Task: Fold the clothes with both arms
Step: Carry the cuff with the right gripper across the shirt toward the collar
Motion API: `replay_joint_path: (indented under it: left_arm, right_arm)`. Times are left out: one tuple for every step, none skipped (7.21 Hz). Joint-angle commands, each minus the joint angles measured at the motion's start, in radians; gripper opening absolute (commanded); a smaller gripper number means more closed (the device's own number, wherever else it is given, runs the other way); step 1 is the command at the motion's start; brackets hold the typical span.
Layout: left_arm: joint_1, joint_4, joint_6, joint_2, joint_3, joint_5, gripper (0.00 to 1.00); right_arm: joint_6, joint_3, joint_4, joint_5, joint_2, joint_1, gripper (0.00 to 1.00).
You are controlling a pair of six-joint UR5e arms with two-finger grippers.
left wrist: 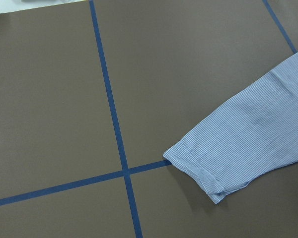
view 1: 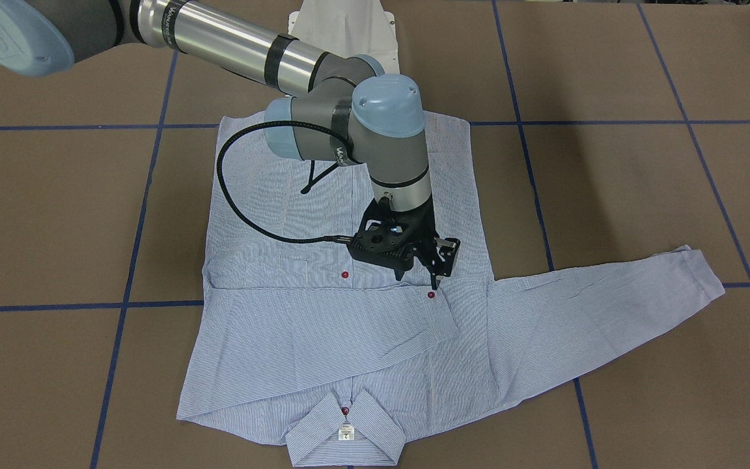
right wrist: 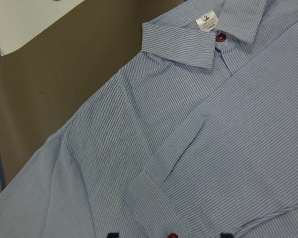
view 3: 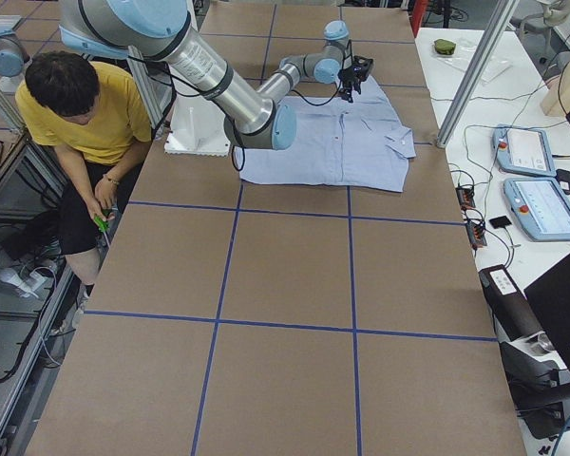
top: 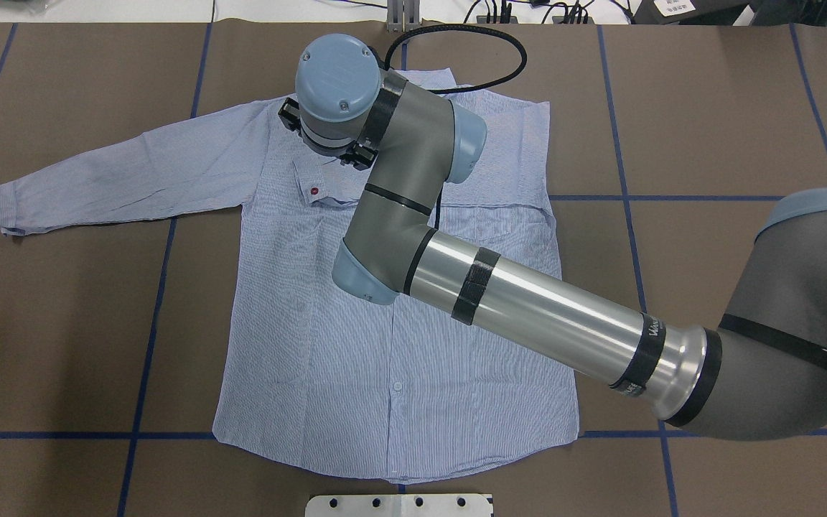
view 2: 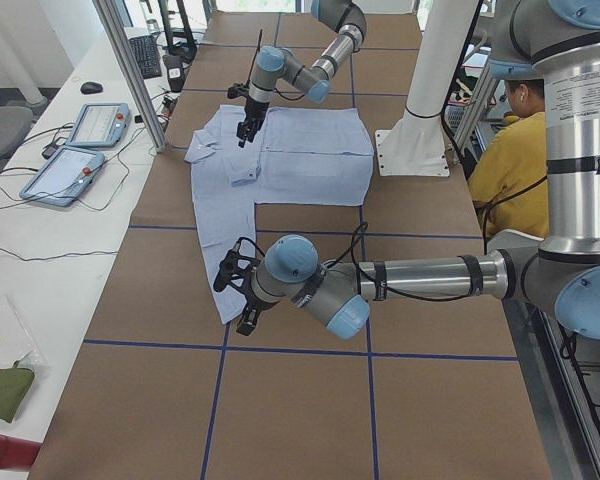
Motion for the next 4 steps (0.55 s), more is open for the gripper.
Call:
replay_joint_path:
  left_arm:
    - [0.104,-0.003,-0.139,-0.087,0.014,0.011,0.99]
    - [0.169,-0.006,-0.252,-0.137,0.034,0.034,0.99]
    - [0.248,-0.01,-0.335,-0.145,0.04,0.108,0.99]
    - [0.292,-0.014,-0.388,-0.144,0.099,0.135,0.99]
  right_arm:
    - [0.006,0.026,-0.002,0.022,-0.033,0.041,1.0]
    - [-0.003,0.132,-0.002,0.071,-0.15,0.087,1.0]
    - [-0.049,0.232,-0.002,0.132,-0.265,0.131,1.0]
    - [-0.089,0.309,-0.002,0.174,-0.361,0.147,1.0]
